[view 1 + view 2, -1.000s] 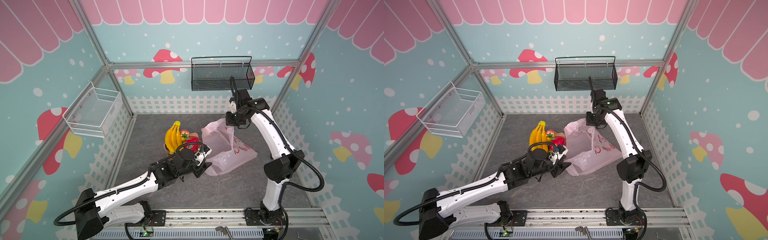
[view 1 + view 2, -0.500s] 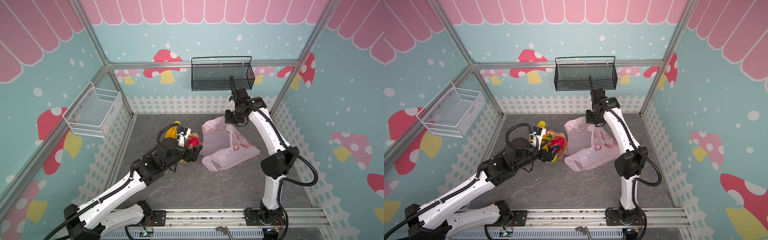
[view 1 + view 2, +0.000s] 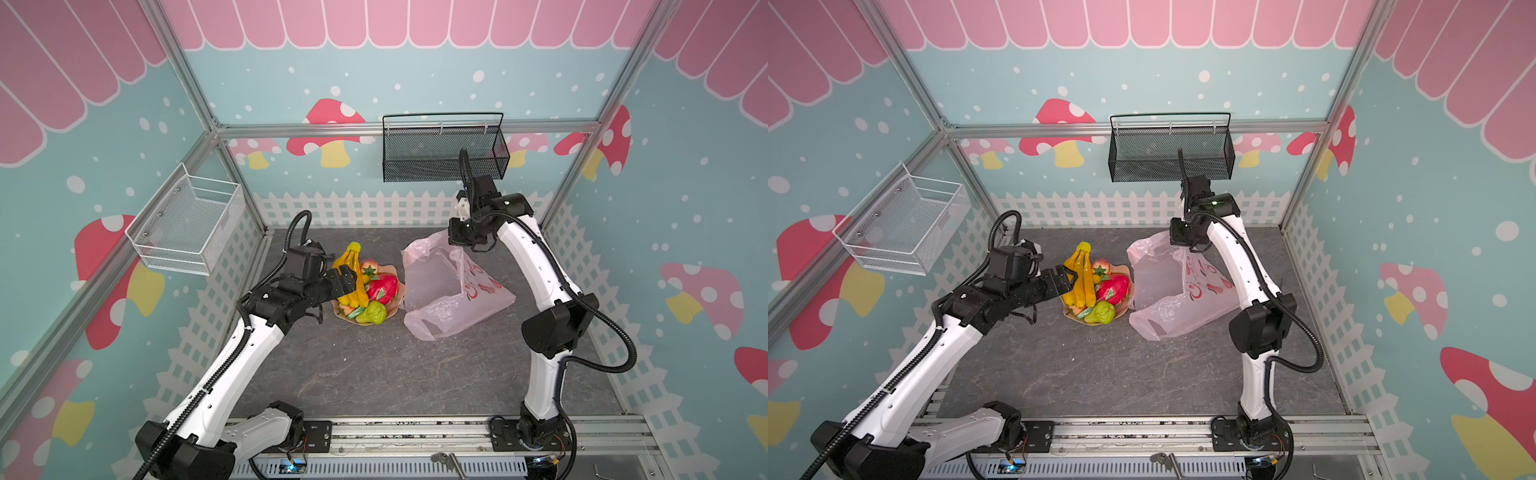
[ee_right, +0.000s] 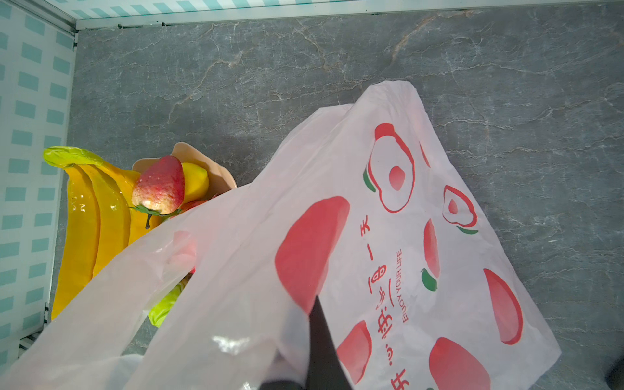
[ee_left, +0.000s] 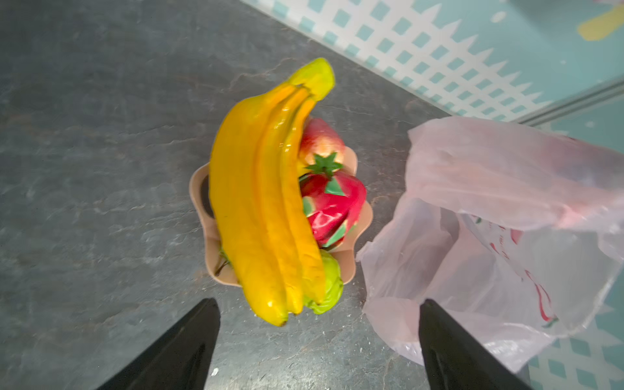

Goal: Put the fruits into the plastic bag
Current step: 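Release the bag with the left gripper and move it over the bananas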

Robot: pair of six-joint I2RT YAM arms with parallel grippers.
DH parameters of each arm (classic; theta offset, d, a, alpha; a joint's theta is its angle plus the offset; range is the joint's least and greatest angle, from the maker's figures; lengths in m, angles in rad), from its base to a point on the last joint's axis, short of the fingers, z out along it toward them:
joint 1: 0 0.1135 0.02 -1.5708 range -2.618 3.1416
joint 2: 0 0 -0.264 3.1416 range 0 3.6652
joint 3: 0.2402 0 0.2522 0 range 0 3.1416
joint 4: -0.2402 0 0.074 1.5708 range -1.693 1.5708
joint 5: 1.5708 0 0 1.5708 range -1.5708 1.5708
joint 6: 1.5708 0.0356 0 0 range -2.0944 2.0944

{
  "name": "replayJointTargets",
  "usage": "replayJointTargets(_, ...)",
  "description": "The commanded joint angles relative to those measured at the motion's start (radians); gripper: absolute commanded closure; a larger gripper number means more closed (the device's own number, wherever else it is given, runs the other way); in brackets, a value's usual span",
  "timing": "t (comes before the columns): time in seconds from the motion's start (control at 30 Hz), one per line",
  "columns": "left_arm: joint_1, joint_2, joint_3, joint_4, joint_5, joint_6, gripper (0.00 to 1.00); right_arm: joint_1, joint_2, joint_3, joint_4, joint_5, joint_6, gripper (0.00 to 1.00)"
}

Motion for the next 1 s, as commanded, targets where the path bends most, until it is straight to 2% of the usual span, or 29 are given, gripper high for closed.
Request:
replayJointTargets(0.0,0.095,0.04,0.046,-0.077,0.07,0.009,0.06,-0.002,0.017,0.024,-0.002,-0.022,-0.016,1.0)
replayJointTargets(0.2,0.183,0.195,0.133,-0.053,0.143,0.252,0.05,-0.004,0.021,0.024,-0.007,-0.024,-0.025,1.0)
replayJointTargets(0.47,0.209,0.346,0.176,0.143,0.252,0.497,0.04,-0.004,0.034,0.022,-0.026,-0.012,-0.055,1.0)
replayJointTargets(0.77,0.222,0.487,0.212,0.334,0.307,0.651,0.04,-0.004,0.056,0.025,-0.046,-0.005,-0.076,1.0)
replayJointTargets(0.97,0.258,0.575,0.235,0.406,0.443,0.677,0.05,-0.004,0.057,0.031,-0.067,0.017,-0.084,1.0)
